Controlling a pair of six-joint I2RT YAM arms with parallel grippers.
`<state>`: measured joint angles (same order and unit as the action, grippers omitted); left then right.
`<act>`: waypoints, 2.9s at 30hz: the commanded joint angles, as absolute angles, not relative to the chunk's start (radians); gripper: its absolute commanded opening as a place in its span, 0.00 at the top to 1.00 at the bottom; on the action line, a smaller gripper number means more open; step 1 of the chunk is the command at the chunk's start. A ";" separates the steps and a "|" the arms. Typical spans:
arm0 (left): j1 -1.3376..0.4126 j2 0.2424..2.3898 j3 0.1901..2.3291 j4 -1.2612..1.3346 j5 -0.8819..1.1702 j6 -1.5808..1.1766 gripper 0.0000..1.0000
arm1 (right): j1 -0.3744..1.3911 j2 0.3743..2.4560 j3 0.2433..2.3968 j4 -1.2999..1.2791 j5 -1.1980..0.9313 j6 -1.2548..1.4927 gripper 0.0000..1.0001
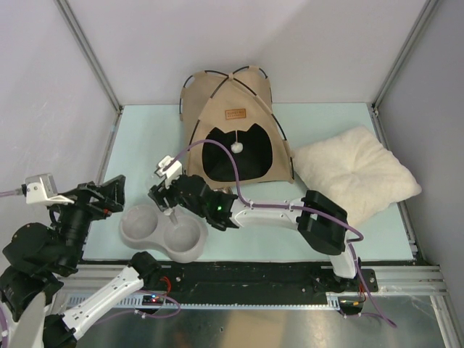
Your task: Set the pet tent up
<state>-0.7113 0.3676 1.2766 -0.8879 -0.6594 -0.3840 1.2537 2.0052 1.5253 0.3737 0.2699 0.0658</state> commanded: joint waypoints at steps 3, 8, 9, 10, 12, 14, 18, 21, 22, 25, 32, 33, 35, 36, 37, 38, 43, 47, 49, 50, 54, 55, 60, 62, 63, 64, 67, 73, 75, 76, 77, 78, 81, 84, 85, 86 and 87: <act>-0.714 0.388 1.290 -0.894 -0.683 -0.371 0.00 | 1.264 2.020 1.551 0.447 0.327 0.023 0.54; -0.715 0.372 1.275 -0.894 -0.684 -0.382 0.00 | 1.276 2.028 1.504 0.482 0.350 0.005 0.54; -0.715 0.370 1.273 -0.894 -0.684 -0.384 0.00 | 1.278 2.030 1.494 0.486 0.352 0.005 0.54; -0.715 0.369 1.271 -0.894 -0.684 -0.387 0.00 | 1.278 2.032 1.486 0.492 0.352 0.005 0.55; -0.714 0.370 1.271 -0.895 -0.685 -0.388 0.00 | 1.280 2.036 1.471 0.502 0.350 0.005 0.55; -0.714 0.374 1.274 -0.894 -0.688 -0.385 0.00 | 1.287 2.040 1.460 0.508 0.347 0.005 0.55; -0.714 0.385 1.282 -0.895 -0.691 -0.375 0.00 | 1.306 2.030 1.433 0.522 0.348 -0.008 0.55; -0.714 0.392 1.285 -0.894 -0.693 -0.369 0.00 | 1.319 2.014 1.406 0.526 0.360 -0.032 0.55; -0.714 0.394 1.284 -0.894 -0.693 -0.369 0.00 | 1.322 2.006 1.397 0.527 0.364 -0.036 0.55; -0.715 0.398 1.281 -0.894 -0.695 -0.368 0.00 | 1.323 1.985 1.370 0.530 0.386 -0.049 0.55; -0.715 0.403 1.272 -0.893 -0.693 -0.368 0.00 | 1.318 1.948 1.345 0.535 0.432 -0.071 0.55; -0.714 0.403 1.271 -0.894 -0.691 -0.368 0.00 | 1.316 1.946 1.345 0.535 0.435 -0.070 0.55; -0.715 0.405 1.271 -0.893 -0.691 -0.365 0.00 | 1.312 1.945 1.345 0.536 0.428 -0.068 0.55; -0.714 0.405 1.272 -0.894 -0.691 -0.364 0.00 | 1.310 1.947 1.345 0.536 0.421 -0.066 0.55; -0.714 0.405 1.272 -0.894 -0.691 -0.364 0.00 | 1.310 1.950 1.346 0.538 0.414 -0.064 0.55; -0.715 0.404 1.272 -0.893 -0.691 -0.362 0.00 | 1.310 1.954 1.346 0.539 0.406 -0.061 0.55; -0.714 0.405 1.272 -0.894 -0.692 -0.354 0.00 | 1.326 1.994 1.355 0.539 0.383 -0.069 0.54; -0.714 0.406 1.273 -0.894 -0.692 -0.351 0.00 | 1.337 2.027 1.357 0.522 0.385 -0.072 0.54; -0.714 0.406 1.273 -0.894 -0.692 -0.351 0.00 | 1.337 2.040 1.358 0.504 0.384 -0.062 0.54; -0.714 0.407 1.274 -0.894 -0.691 -0.350 0.00 | 1.338 2.047 1.358 0.493 0.384 -0.057 0.54; -0.714 0.404 1.275 -0.894 -0.693 -0.348 0.00 | 1.345 2.082 1.358 0.455 0.394 -0.041 0.55; -0.714 0.403 1.276 -0.894 -0.693 -0.348 0.00 | 1.345 2.090 1.358 0.446 0.396 -0.028 0.55; -0.714 0.400 1.273 -0.894 -0.693 -0.349 0.00 | 1.344 2.101 1.349 0.401 0.397 0.016 0.54; -0.714 0.398 1.271 -0.894 -0.694 -0.350 0.00 | 1.345 2.096 1.344 0.393 0.402 0.024 0.52; -0.714 0.397 1.270 -0.894 -0.694 -0.350 0.00 | 1.345 2.091 1.343 0.392 0.405 0.026 0.50; -0.714 0.396 1.269 -0.894 -0.694 -0.351 0.00 | 1.345 2.086 1.344 0.392 0.408 0.027 0.47; -0.714 0.395 1.266 -0.893 -0.695 -0.353 0.00 | 1.344 2.061 1.343 0.409 0.413 0.018 0.39; -0.714 0.394 1.268 -0.893 -0.695 -0.356 0.00 | 1.345 2.008 1.351 0.421 0.418 0.005 0.21; -0.715 0.394 1.268 -0.894 -0.696 -0.354 0.00 | 1.345 1.991 1.354 0.423 0.418 0.005 0.14; -0.715 0.394 1.269 -0.893 -0.697 -0.354 0.00 | 1.344 1.981 1.357 0.421 0.416 0.005 0.11; -0.715 0.394 1.270 -0.893 -0.697 -0.352 0.00 | 1.344 1.974 1.361 0.416 0.413 0.005 0.08; -0.715 0.394 1.272 -0.894 -0.698 -0.351 0.00 | 1.345 1.962 1.364 0.411 0.410 0.004 0.05; -0.715 0.395 1.274 -0.894 -0.701 -0.349 0.00 | 1.345 1.930 1.367 0.397 0.401 0.004 0.01; -0.715 0.396 1.275 -0.894 -0.701 -0.350 0.00 | 1.346 1.895 1.368 0.369 0.388 0.011 0.01; -0.715 0.396 1.274 -0.894 -0.701 -0.350 0.00 | 1.347 1.885 1.367 0.356 0.385 0.013 0.01; -0.714 0.396 1.274 -0.893 -0.701 -0.350 0.00 | 1.347 1.871 1.364 0.344 0.383 0.015 0.01; -0.714 0.396 1.273 -0.894 -0.702 -0.350 0.00 | 1.347 1.857 1.355 0.333 0.377 0.016 0.01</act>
<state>-0.7113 0.3824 1.2716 -0.9016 -0.6788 -0.3656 1.3407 1.9671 1.3548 0.3542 0.3931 -0.0006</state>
